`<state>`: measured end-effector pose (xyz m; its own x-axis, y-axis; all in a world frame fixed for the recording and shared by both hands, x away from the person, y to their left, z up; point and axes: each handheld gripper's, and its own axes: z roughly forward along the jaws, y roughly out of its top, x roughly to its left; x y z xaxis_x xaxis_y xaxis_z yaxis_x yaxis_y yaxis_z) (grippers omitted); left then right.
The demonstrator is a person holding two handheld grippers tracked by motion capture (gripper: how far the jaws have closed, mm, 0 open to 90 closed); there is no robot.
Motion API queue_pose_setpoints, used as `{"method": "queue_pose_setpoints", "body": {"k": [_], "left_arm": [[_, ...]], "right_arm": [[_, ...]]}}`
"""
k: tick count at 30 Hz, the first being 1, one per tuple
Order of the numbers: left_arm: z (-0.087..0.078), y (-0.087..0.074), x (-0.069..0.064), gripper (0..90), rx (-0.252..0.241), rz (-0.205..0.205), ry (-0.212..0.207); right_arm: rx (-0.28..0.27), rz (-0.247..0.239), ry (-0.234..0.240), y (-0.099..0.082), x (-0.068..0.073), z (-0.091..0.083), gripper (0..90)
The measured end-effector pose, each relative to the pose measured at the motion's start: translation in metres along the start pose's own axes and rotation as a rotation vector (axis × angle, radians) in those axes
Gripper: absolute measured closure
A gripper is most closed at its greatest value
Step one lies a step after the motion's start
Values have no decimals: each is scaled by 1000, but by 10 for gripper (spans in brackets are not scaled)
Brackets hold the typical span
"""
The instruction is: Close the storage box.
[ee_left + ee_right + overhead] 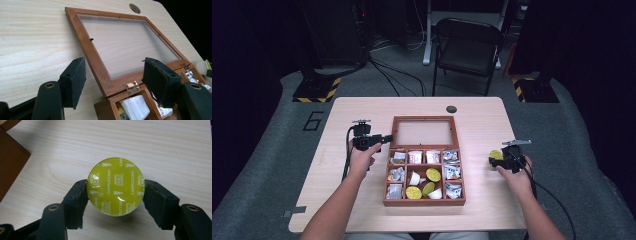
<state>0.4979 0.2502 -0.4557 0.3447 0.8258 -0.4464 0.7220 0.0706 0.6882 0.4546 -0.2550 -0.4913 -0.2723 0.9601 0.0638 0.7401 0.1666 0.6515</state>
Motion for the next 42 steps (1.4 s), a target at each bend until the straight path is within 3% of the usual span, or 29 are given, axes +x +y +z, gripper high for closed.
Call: {"method": "queue_pose_setpoints", "body": {"k": [14,21,24,33,42], "left_arm": [[-1,1,2,349,6,9,-1],[0,1,3,349,2,8,0],[1,1,3,349,-4,-4,4],[1,1,2,348,3,11,1],[6,0,3,360,5,4,4]], "right_arm": [[-17,-14,3,5,6,-5,298],[-49,-29,-6,17,8,-13,303],[-58,-13,-6,24,12,-19,318],[-109,-78,2,43,34,-27,348],[-111,-148,80,60,56,-21,372]]}}
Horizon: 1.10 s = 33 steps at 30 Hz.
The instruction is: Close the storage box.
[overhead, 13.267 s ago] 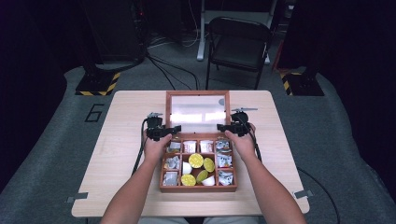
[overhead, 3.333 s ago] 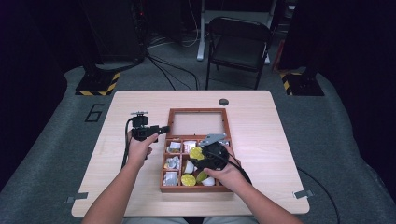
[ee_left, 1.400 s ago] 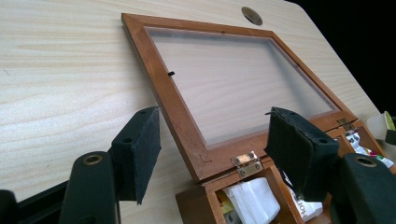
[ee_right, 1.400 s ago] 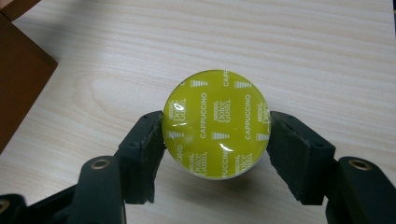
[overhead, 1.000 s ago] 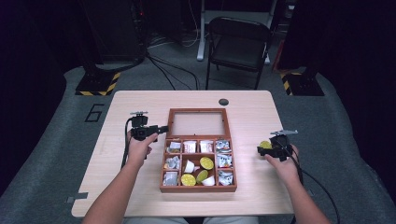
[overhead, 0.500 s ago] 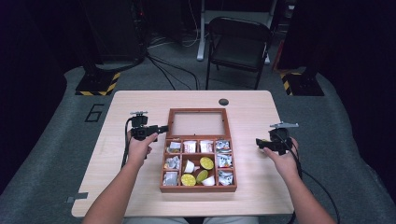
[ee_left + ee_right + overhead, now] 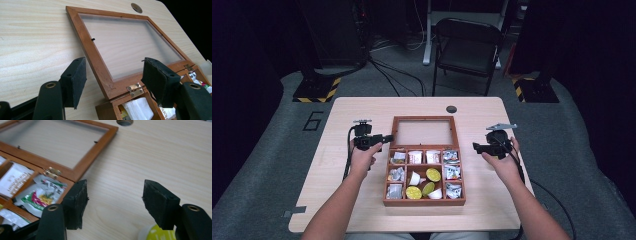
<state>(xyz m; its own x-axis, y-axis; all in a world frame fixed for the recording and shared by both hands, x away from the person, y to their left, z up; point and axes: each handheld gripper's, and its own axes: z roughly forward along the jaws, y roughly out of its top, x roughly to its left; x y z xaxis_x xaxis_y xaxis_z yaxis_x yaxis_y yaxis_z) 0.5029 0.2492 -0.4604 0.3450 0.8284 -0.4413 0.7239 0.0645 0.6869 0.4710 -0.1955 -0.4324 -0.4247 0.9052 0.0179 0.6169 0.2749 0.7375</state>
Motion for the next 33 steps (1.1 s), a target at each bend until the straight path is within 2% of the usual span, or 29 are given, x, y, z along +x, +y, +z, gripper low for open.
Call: {"method": "queue_pose_setpoints", "body": {"k": [1,4,6,8,11,15,18,19,20,22,23,24,26,27,33], "left_arm": [[0,0,0,362,3,-1,-1],[1,0,1,362,11,7,-2],[1,1,2,362,5,-1,-3],[1,1,3,362,5,-7,-3],[2,3,3,351,6,-5,4],[2,6,1,354,5,12,-3],[5,8,0,354,10,7,-9],[6,8,0,354,3,-3,-10],[7,8,0,354,10,11,-12],[10,8,0,354,19,12,-12],[11,8,0,354,17,9,-12],[12,8,0,354,22,13,-12],[14,8,-1,353,17,-1,-15],[14,9,1,353,22,16,-15],[19,7,4,338,26,-9,-5]], "right_arm": [[0,12,5,3,3,0,376],[-1,-12,33,11,8,3,421],[0,4,48,15,14,3,433],[4,-16,62,21,17,6,418],[2,4,86,30,23,11,382],[0,7,96,40,28,21,361],[-12,8,105,45,30,26,357],[-2,25,108,46,31,28,357],[-1,18,107,48,31,30,357],[-4,17,103,50,32,34,357],[5,38,106,51,33,35,357],[4,24,107,52,32,37,357],[10,40,109,52,33,39,356],[11,41,110,52,33,41,354],[40,79,108,51,35,51,307]]}}
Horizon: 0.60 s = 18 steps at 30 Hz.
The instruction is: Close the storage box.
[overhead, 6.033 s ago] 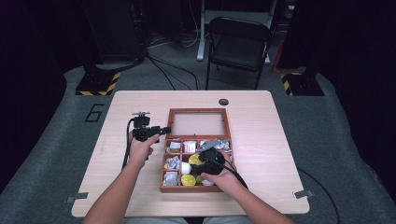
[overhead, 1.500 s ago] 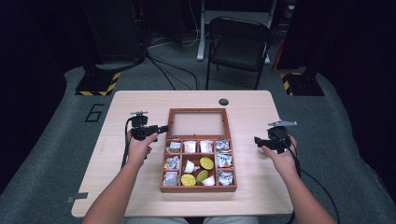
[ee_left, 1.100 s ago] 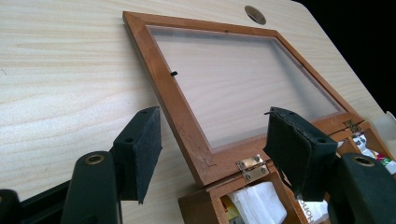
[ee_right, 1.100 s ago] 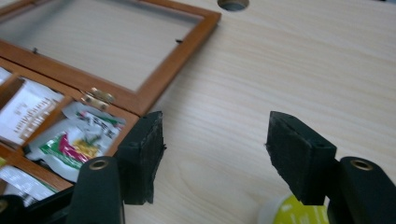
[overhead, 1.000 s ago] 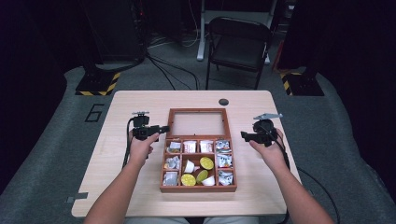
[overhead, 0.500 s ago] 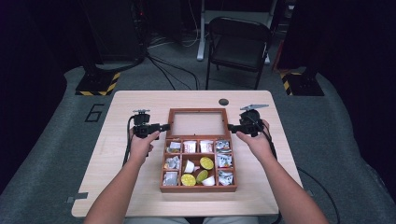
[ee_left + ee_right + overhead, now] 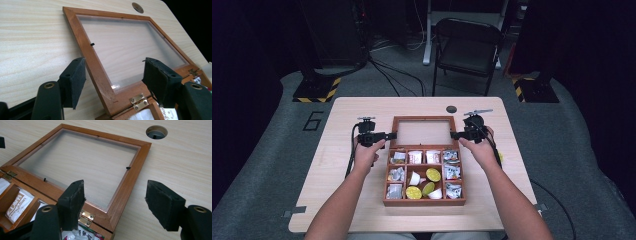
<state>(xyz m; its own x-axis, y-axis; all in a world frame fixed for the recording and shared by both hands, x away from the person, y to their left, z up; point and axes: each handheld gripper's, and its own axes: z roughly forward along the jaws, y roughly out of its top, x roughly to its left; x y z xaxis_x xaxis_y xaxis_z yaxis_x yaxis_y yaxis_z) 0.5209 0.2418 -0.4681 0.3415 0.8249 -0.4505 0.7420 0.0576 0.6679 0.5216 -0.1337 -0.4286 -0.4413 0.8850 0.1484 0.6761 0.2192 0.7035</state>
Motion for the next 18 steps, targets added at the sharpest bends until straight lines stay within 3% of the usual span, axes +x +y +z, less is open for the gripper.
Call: {"method": "queue_pose_setpoints", "body": {"k": [3,11,14,18], "left_arm": [[3,-1,1,338,11,-6,-4],[13,-3,5,340,22,1,0],[18,-5,4,339,24,-16,-5],[21,-6,5,338,41,-9,-2]], "right_arm": [[7,-8,6,-1,-1,5,305],[35,39,19,-6,-5,20,310],[49,37,25,-9,-6,27,310],[55,38,25,-10,-6,32,310]]}}
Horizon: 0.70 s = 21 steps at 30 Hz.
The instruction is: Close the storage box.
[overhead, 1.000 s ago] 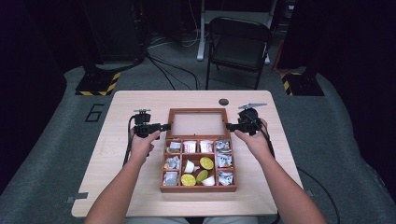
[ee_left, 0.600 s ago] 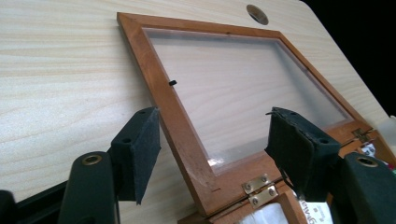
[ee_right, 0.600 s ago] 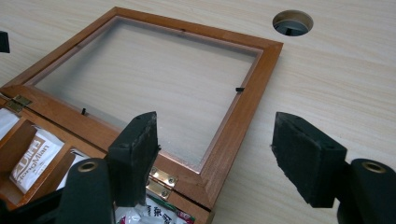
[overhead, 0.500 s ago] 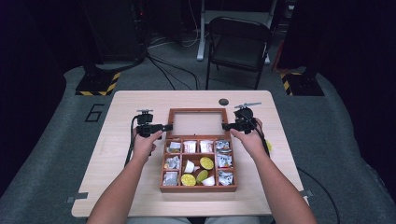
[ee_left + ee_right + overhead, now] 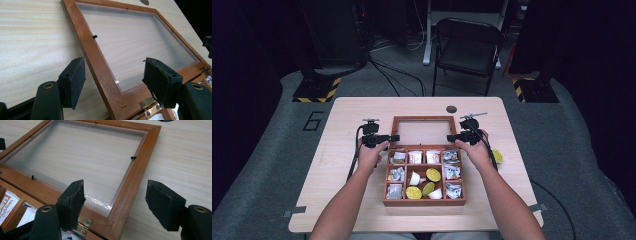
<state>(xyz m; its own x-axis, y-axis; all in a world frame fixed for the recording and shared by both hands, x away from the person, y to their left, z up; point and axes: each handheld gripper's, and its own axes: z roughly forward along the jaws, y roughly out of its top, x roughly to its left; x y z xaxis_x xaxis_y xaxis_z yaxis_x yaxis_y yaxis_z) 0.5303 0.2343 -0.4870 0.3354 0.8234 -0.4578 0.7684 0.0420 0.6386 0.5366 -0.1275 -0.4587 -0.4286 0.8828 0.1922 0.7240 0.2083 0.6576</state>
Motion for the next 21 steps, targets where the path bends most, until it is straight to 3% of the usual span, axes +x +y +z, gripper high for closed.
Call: {"method": "queue_pose_setpoints", "body": {"k": [6,8,15,21], "left_arm": [[5,-1,-1,338,8,-13,4],[7,-3,-1,337,16,1,12],[12,-5,-3,337,30,6,9],[14,-6,-4,335,27,-15,13]], "right_arm": [[17,1,2,-1,2,5,310],[20,-3,3,-2,2,6,310],[23,33,20,-12,0,15,321],[28,41,36,-11,-2,17,322]]}}
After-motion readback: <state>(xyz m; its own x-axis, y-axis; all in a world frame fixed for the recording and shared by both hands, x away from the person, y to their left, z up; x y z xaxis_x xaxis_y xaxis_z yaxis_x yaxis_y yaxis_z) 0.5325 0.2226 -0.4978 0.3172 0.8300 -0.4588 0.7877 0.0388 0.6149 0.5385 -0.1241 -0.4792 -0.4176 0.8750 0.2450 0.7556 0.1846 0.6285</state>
